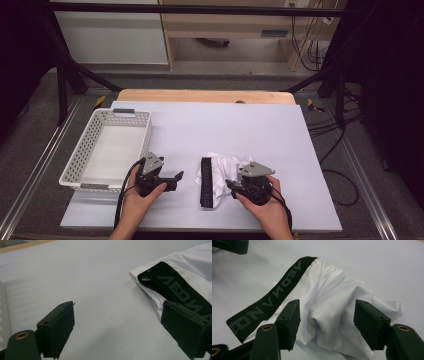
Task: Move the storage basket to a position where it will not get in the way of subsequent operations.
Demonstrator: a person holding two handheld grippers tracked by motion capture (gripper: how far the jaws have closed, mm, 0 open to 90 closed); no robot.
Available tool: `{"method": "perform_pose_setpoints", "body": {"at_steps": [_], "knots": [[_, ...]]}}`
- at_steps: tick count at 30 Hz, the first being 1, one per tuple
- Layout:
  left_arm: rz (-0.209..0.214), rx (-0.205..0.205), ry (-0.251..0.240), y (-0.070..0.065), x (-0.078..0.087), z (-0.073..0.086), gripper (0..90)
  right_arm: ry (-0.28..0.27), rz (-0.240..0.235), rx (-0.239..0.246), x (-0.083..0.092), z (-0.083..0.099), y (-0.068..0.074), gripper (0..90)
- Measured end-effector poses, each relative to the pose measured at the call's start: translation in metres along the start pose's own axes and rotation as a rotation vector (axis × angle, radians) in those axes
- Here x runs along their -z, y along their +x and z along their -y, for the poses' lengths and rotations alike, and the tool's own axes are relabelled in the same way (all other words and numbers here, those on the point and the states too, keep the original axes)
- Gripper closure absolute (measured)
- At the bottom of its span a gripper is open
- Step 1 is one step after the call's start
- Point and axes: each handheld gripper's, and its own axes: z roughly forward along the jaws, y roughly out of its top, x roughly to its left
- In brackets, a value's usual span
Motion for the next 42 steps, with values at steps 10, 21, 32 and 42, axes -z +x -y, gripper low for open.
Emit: {"method": "perform_pose_setpoints", "body": {"at_steps": [10,21,32,42], "knots": [[0.004,-0.011,0.003,-0.002,-0.002,0.000,11.5,-0.072,0.003,0.023,0.005,-0.004,0.005,25.4],[0.001,-0.011,0.003,-0.002,-0.002,0.000,11.6,-0.066,-0.101,0.122,-0.001,-0.009,0.036,21.5],[0.000,-0.006,0.003,-0.002,-0.002,0.001,11.6,0.042,-0.178,0.198,-0.018,-0.003,0.056,17.5],[0.003,-0.011,0.007,-0.004,-0.004,0.001,11.6,0.116,-0.189,0.228,-0.035,0.007,0.062,15.9]]}}
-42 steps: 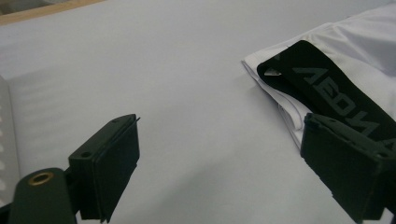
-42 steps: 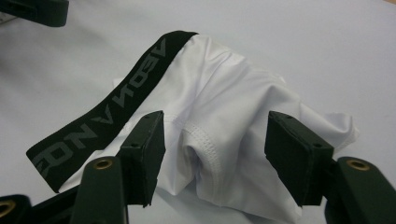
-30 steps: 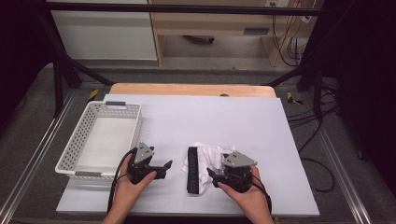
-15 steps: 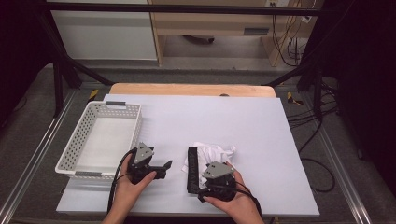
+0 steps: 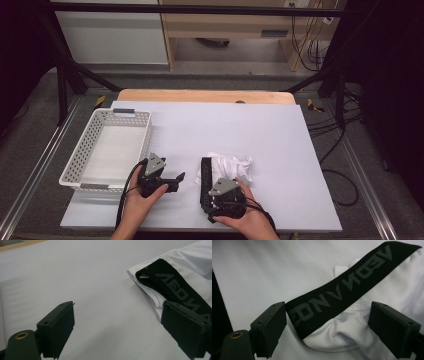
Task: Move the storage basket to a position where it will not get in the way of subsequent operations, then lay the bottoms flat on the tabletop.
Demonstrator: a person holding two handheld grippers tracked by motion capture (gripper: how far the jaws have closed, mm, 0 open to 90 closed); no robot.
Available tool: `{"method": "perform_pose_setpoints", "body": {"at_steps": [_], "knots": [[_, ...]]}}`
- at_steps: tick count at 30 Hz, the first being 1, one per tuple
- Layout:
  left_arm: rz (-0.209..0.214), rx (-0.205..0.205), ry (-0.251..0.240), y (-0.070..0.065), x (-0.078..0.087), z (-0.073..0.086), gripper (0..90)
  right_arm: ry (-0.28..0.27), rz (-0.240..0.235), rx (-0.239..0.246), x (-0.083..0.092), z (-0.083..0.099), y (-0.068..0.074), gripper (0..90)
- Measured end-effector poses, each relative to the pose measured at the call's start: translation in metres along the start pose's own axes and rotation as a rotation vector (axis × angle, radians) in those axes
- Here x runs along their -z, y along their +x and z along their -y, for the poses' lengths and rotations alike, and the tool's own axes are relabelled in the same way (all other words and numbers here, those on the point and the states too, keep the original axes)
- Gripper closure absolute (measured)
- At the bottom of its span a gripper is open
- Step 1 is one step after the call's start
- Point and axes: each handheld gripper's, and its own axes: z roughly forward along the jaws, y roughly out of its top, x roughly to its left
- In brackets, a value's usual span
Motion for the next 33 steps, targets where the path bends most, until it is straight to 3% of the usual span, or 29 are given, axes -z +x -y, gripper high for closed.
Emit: {"method": "perform_pose_setpoints", "body": {"at_steps": [11,16,21,26,33], "knots": [[-0.005,-0.001,0.001,0.000,0.001,0.000,11.7,0.040,0.016,0.034,-0.008,0.001,0.002,25.1],[-0.005,-0.001,0.001,0.000,0.000,-0.001,11.7,0.031,0.003,0.031,-0.006,0.001,0.000,37.6],[-0.013,0.001,0.012,0.000,-0.001,0.001,11.9,0.025,0.009,0.034,-0.004,-0.001,-0.002,58.5],[-0.012,-0.005,0.008,-0.001,0.000,0.000,11.9,-0.005,0.008,0.005,0.003,-0.002,-0.006,70.3],[-0.010,-0.004,0.004,-0.002,0.000,0.000,11.9,-0.077,0.019,-0.039,0.018,-0.006,-0.013,73.2]]}}
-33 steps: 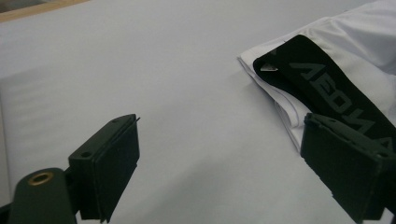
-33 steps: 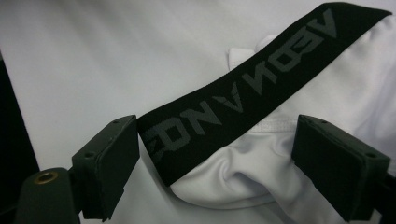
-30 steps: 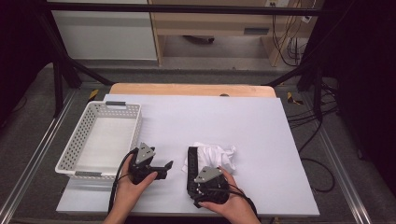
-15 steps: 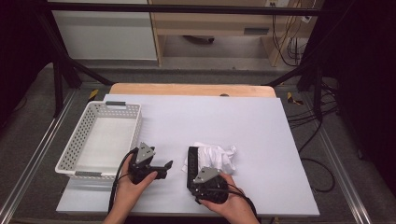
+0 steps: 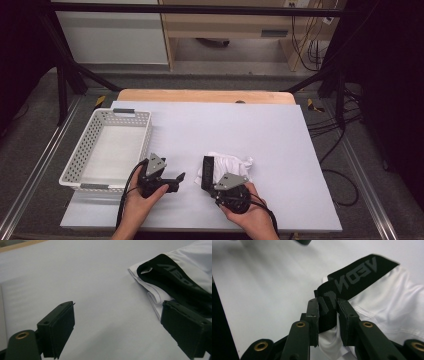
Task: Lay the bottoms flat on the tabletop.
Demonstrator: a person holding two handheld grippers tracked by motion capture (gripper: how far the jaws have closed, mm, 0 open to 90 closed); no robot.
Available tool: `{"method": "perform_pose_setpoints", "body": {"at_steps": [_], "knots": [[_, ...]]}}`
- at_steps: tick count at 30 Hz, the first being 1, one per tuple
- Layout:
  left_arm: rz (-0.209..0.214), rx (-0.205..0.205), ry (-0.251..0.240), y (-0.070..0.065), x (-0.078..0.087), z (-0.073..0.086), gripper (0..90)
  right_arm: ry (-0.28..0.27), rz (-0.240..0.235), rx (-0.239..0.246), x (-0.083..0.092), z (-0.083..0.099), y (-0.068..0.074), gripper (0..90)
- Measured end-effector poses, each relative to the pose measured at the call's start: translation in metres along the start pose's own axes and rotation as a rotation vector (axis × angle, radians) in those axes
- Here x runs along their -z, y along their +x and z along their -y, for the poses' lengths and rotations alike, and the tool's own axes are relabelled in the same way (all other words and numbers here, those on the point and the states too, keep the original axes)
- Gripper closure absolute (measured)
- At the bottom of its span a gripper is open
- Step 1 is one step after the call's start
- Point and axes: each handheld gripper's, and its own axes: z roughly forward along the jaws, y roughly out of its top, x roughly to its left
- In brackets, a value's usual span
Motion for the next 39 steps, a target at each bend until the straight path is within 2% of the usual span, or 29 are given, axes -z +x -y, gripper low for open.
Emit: {"method": "perform_pose_setpoints", "body": {"at_steps": [8,12,19,25,28,30,34,36,37,39], "knots": [[0.002,0.001,-0.003,-0.002,0.000,0.000,11.9,-0.103,0.032,-0.077,0.022,-0.006,-0.015,74.2],[0.001,-0.008,-0.003,-0.002,0.000,-0.001,11.9,-0.135,0.055,-0.112,0.032,-0.007,-0.027,74.3],[0.011,-0.017,0.001,-0.006,-0.002,-0.001,12.0,-0.196,0.072,-0.227,0.045,-0.005,-0.053,74.3],[0.005,-0.029,0.006,-0.008,-0.002,0.000,12.0,-0.196,0.119,-0.249,0.052,-0.007,-0.073,74.3],[0.003,-0.028,0.006,-0.008,-0.001,0.000,12.0,-0.204,0.158,-0.270,0.056,-0.010,-0.088,74.2],[0.002,-0.026,0.007,-0.008,-0.002,0.000,12.0,-0.205,0.201,-0.287,0.056,-0.009,-0.099,74.2],[0.002,-0.022,0.009,-0.008,-0.002,0.001,12.0,-0.188,0.254,-0.361,0.045,0.007,-0.121,74.1],[0.002,-0.019,0.009,-0.007,-0.003,0.001,12.0,-0.185,0.253,-0.418,0.039,0.019,-0.128,73.7],[0.004,-0.019,0.010,-0.007,-0.003,0.001,12.0,-0.168,0.252,-0.424,0.037,0.023,-0.129,73.1],[0.004,-0.022,0.010,-0.008,-0.004,0.001,12.0,-0.171,0.259,-0.426,0.037,0.025,-0.130,70.8]]}}
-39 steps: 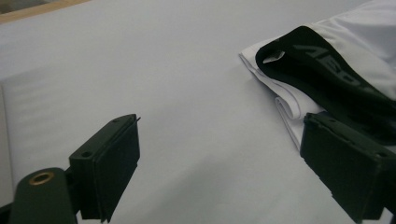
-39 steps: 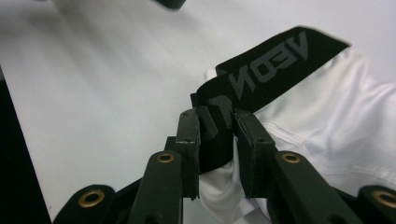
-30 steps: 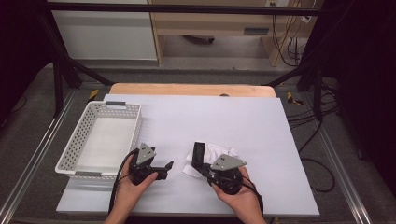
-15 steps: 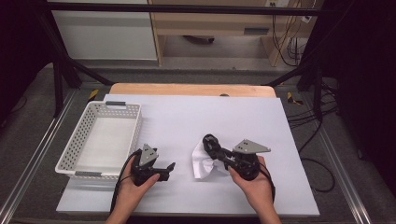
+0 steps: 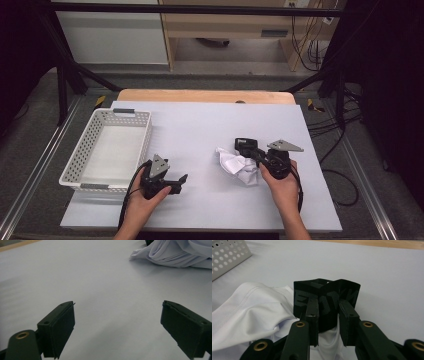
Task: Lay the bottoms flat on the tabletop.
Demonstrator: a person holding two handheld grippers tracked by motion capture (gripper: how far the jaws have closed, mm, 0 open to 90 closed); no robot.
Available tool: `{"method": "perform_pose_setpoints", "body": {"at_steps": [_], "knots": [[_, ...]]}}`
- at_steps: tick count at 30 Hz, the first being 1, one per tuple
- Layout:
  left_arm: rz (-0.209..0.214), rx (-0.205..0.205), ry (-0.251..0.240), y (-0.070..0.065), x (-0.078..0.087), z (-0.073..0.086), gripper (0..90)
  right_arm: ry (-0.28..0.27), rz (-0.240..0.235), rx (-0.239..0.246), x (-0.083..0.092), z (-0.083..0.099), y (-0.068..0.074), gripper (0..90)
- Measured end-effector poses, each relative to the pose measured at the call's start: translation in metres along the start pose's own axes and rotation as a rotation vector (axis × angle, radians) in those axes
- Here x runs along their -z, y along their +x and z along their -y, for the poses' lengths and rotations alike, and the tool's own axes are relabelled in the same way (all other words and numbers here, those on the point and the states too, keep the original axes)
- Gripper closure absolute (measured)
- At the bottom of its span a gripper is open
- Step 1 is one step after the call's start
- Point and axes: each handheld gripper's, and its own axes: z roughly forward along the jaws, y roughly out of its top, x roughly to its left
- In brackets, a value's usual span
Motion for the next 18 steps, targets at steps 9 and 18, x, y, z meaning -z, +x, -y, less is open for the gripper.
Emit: {"method": "perform_pose_setpoints", "body": {"at_steps": [9,18], "knots": [[0.001,-0.003,0.001,-0.001,0.000,0.000,12.0,-0.025,0.001,0.086,0.014,-0.001,0.011,34.1],[-0.005,0.002,-0.009,0.003,0.004,-0.001,12.0,0.033,0.007,0.101,0.021,0.015,0.020,17.7]]}}
